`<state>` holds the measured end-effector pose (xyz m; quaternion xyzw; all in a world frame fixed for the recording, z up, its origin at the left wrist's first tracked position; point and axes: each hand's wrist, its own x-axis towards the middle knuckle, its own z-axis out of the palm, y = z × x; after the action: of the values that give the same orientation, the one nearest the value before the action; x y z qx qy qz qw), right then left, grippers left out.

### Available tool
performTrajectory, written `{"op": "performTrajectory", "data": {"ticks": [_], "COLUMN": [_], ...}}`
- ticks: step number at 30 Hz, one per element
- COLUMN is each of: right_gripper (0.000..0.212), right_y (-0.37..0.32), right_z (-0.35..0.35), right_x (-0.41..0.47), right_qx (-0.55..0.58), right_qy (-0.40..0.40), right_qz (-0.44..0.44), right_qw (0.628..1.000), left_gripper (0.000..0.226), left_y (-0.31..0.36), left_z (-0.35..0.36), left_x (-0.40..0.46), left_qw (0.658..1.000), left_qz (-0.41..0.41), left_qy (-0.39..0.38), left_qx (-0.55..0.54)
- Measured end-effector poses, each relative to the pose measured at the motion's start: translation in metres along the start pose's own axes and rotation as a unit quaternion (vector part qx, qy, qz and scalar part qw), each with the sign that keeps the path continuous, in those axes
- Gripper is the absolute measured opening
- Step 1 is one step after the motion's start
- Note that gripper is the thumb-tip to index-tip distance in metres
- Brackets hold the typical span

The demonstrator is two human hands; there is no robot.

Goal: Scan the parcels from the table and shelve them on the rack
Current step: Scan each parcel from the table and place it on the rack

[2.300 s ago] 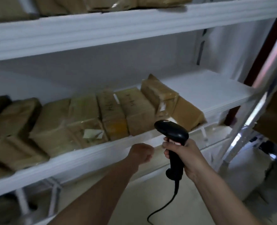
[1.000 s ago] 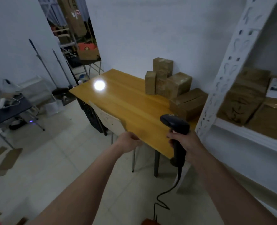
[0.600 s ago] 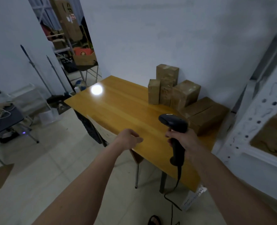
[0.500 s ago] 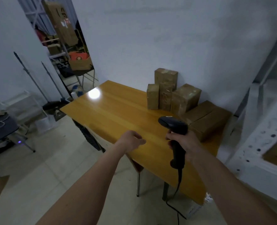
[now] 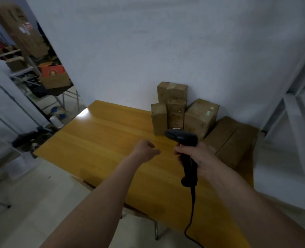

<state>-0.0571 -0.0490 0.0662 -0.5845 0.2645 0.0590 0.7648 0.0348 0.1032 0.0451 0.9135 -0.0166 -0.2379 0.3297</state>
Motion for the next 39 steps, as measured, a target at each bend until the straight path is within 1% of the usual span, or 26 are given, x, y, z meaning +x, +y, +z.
{"op": "performTrajectory", "data": {"ticks": [3, 4, 5, 6, 7, 8, 9, 11, 12, 16, 19, 23, 29, 34, 36, 39], "right_gripper": [0.008, 0.008, 0.007, 0.007, 0.006, 0.006, 0.007, 0.009, 0.01, 0.016, 0.019, 0.022, 0.022, 0.019, 0.016, 0.013], "right_y": [-0.001, -0.001, -0.001, -0.003, -0.004, -0.007, -0.01, -0.017, -0.02, -0.028, -0.035, -0.043, -0.04, -0.027, -0.021, -0.015], "right_z": [0.008, 0.012, 0.016, 0.021, 0.027, 0.033, 0.041, 0.056, 0.064, 0.091, 0.102, 0.106, 0.099, 0.088, 0.084, 0.079], "right_x": [0.02, 0.026, 0.033, 0.041, 0.048, 0.056, 0.065, 0.082, 0.091, 0.122, 0.143, 0.165, 0.185, 0.19, 0.192, 0.194], "right_qx": [-0.003, -0.004, -0.002, 0.004, 0.012, 0.021, 0.03, 0.045, 0.052, 0.079, 0.093, 0.096, 0.123, 0.148, 0.157, 0.165], "right_qy": [0.024, 0.035, 0.047, 0.06, 0.071, 0.082, 0.095, 0.122, 0.135, 0.182, 0.207, 0.211, 0.22, 0.241, 0.247, 0.255], "right_qz": [0.0, -0.001, -0.003, -0.003, -0.003, -0.002, -0.001, 0.0, 0.002, 0.014, 0.02, 0.024, 0.036, 0.044, 0.05, 0.056], "right_qw": [1.0, 0.999, 0.999, 0.998, 0.997, 0.996, 0.995, 0.992, 0.989, 0.98, 0.974, 0.972, 0.967, 0.958, 0.955, 0.951], "left_gripper": [0.052, 0.05, 0.04, 0.025, 0.019, 0.02, 0.025, 0.052, 0.06, 0.081, 0.094, 0.107, 0.121, 0.126, 0.123, 0.107], "left_y": [0.01, 0.013, 0.015, 0.017, 0.019, 0.021, 0.022, 0.023, 0.024, 0.029, 0.037, 0.043, 0.048, 0.053, 0.049, 0.044], "left_z": [-0.009, -0.013, -0.018, -0.025, -0.032, -0.04, -0.048, -0.062, -0.068, -0.082, -0.08, -0.072, -0.054, -0.036, -0.029, -0.02], "left_x": [0.039, 0.053, 0.068, 0.083, 0.097, 0.111, 0.124, 0.152, 0.165, 0.211, 0.241, 0.27, 0.305, 0.328, 0.334, 0.335], "left_qw": [0.999, 0.998, 0.997, 0.996, 0.994, 0.992, 0.989, 0.983, 0.979, 0.969, 0.969, 0.967, 0.956, 0.946, 0.945, 0.928], "left_qz": [0.035, 0.047, 0.059, 0.07, 0.076, 0.085, 0.094, 0.101, 0.104, 0.102, 0.103, 0.131, 0.151, 0.179, 0.185, 0.212], "left_qy": [-0.011, -0.018, -0.025, -0.029, -0.03, -0.034, -0.041, -0.041, -0.038, -0.053, -0.061, -0.054, -0.072, -0.083, -0.079, -0.011], "left_qx": [0.019, 0.03, 0.041, 0.054, 0.069, 0.085, 0.104, 0.15, 0.173, 0.22, 0.216, 0.21, 0.239, 0.258, 0.259, 0.305]}}
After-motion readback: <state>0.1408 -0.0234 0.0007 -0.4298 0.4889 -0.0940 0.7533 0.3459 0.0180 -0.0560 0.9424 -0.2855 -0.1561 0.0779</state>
